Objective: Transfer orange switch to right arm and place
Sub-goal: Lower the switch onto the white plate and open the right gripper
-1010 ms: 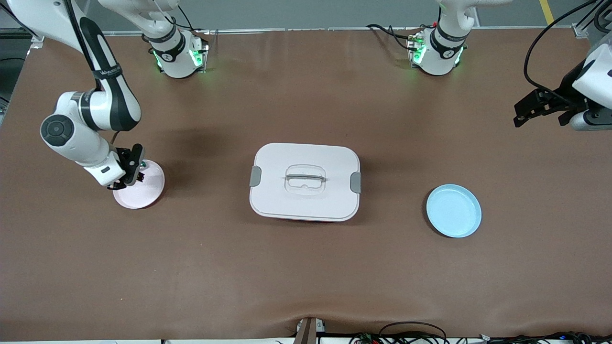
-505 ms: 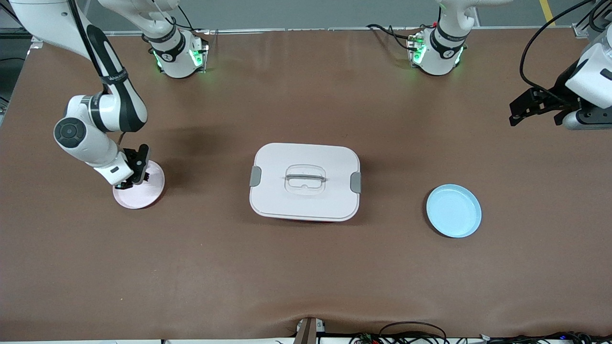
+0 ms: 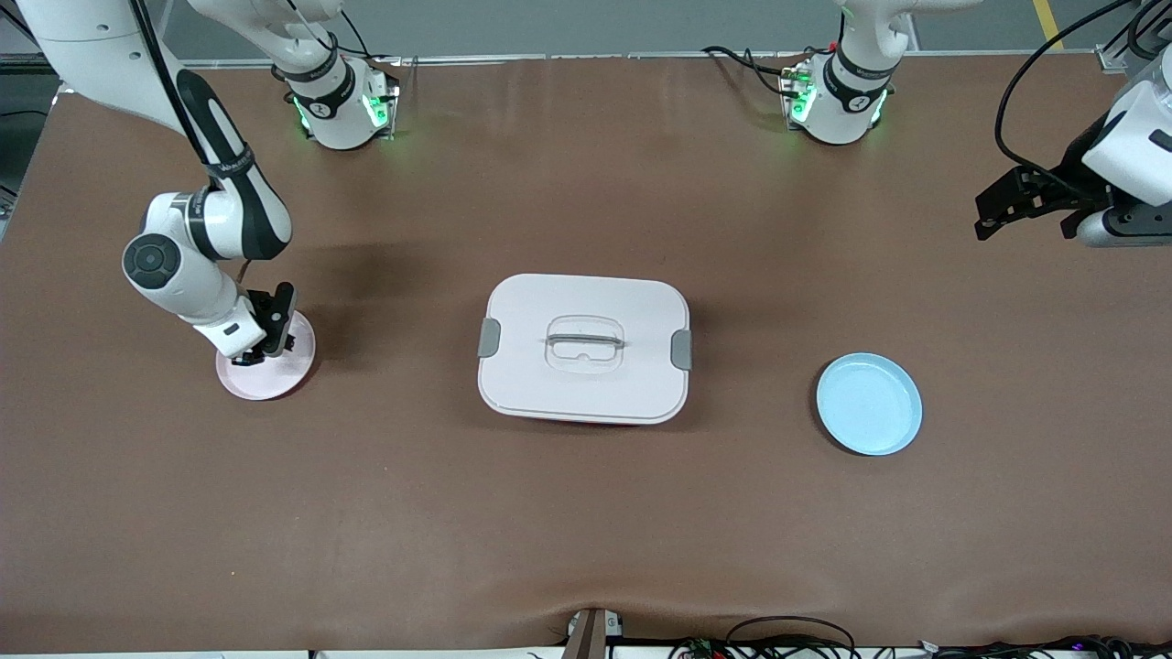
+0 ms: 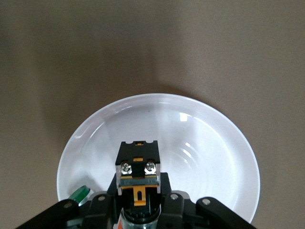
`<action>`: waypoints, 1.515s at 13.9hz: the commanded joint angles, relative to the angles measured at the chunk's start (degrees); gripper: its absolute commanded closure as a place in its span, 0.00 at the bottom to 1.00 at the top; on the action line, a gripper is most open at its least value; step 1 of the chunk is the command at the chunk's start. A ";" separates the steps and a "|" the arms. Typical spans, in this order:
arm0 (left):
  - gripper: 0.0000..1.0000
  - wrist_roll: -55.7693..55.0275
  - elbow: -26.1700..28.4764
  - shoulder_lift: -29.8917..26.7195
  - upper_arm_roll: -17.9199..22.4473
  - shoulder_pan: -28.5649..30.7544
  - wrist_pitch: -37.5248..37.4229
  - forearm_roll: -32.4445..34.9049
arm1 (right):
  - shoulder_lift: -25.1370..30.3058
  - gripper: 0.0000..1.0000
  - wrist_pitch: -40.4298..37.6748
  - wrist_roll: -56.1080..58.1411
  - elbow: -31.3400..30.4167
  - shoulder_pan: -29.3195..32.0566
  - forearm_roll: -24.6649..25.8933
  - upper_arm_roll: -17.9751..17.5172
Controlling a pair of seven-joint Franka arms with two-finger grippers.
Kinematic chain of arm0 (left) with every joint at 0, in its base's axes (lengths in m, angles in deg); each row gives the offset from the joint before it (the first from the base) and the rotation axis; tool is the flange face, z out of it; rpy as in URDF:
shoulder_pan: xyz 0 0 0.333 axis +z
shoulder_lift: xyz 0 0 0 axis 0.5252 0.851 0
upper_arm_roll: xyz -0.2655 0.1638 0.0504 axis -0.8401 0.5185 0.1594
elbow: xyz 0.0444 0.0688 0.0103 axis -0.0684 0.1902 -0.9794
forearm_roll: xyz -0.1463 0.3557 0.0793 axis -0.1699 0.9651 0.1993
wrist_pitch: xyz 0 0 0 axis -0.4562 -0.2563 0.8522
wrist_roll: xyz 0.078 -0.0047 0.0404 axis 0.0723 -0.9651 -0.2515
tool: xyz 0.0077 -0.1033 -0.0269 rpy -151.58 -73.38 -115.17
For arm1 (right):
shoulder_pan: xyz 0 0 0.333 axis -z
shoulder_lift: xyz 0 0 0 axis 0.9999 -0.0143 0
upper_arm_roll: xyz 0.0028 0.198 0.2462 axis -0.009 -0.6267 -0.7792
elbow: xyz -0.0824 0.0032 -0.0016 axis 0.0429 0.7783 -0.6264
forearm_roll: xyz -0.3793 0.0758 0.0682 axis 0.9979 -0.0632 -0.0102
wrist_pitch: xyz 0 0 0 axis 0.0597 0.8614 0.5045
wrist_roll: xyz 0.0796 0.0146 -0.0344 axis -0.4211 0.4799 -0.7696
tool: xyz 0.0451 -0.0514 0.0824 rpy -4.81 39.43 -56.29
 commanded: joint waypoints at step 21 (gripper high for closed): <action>0.00 0.13 1.10 -1.66 -0.07 1.27 -1.81 -0.24 | -1.66 0.00 1.58 10.71 3.62 1.42 1.57 -0.49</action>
